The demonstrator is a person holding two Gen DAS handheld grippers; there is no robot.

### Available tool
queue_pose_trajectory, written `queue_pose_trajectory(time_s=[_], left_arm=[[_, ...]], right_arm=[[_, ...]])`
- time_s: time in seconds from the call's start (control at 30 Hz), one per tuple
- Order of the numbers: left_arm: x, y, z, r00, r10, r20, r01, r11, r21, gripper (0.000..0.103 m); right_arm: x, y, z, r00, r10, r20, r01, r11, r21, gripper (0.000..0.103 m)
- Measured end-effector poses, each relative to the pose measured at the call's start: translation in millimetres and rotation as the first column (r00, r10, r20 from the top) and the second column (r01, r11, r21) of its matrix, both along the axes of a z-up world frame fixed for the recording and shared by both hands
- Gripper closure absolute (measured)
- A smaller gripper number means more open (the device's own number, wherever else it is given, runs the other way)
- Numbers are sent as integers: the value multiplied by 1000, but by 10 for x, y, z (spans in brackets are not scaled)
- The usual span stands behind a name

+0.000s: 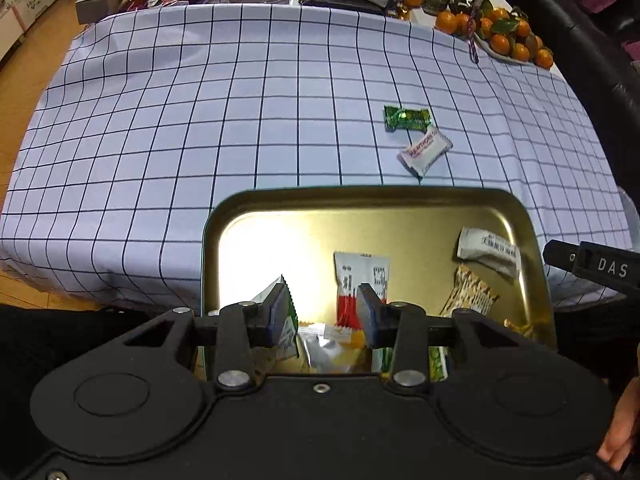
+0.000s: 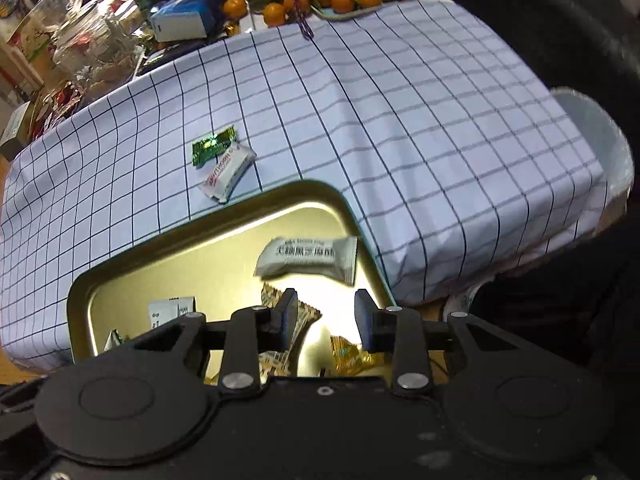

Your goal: Organize snacks

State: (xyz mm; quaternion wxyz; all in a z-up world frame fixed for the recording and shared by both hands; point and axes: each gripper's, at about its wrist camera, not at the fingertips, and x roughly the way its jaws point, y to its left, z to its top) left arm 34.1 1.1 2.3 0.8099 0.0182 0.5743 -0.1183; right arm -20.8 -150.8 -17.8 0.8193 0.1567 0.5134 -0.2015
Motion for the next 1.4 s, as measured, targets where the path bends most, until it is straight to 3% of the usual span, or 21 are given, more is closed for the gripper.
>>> queue_pose_trajectory(time_s=[0.17, 0.3, 0.4, 0.6, 0.8, 0.93, 1.07, 1.2, 1.4], left_arm=[[342, -51, 134, 998, 21, 51, -22, 1000, 15, 55], [615, -179, 249, 990, 2, 141, -12, 997, 76, 55], [834, -255, 304, 987, -6, 162, -9, 996, 88, 55], [1366, -340, 291, 993, 2, 117, -5, 1000, 25, 55], [1730, -360, 103, 996, 22, 82, -27, 998, 57, 55], [1844, -317, -105, 999, 40, -35, -39, 998, 49, 61], [1854, -343, -153, 997, 33, -68, -31, 999, 37, 60], [1864, -365, -165, 997, 36, -65, -32, 997, 65, 60], [1882, -318, -154, 996, 35, -84, -32, 999, 37, 60]], right_arm=[[306, -4, 202, 996, 60, 73, -53, 994, -92, 70], [638, -61, 260, 994, 97, 41, -95, 994, -62, 70], [873, -126, 263, 996, 78, 31, -77, 997, -31, 70], [1414, -318, 131, 996, 67, -56, -60, 992, 113, 70], [1877, -492, -24, 995, 16, -98, 3, 982, 191, 71], [1976, -571, -246, 989, -21, -147, 59, 965, 256, 71], [1999, -564, -505, 971, -47, -235, 124, 936, 328, 74], [2039, -458, -589, 965, -35, -260, 119, 942, 313, 74], [2109, -377, -719, 954, -41, -296, 137, 940, 312, 74]])
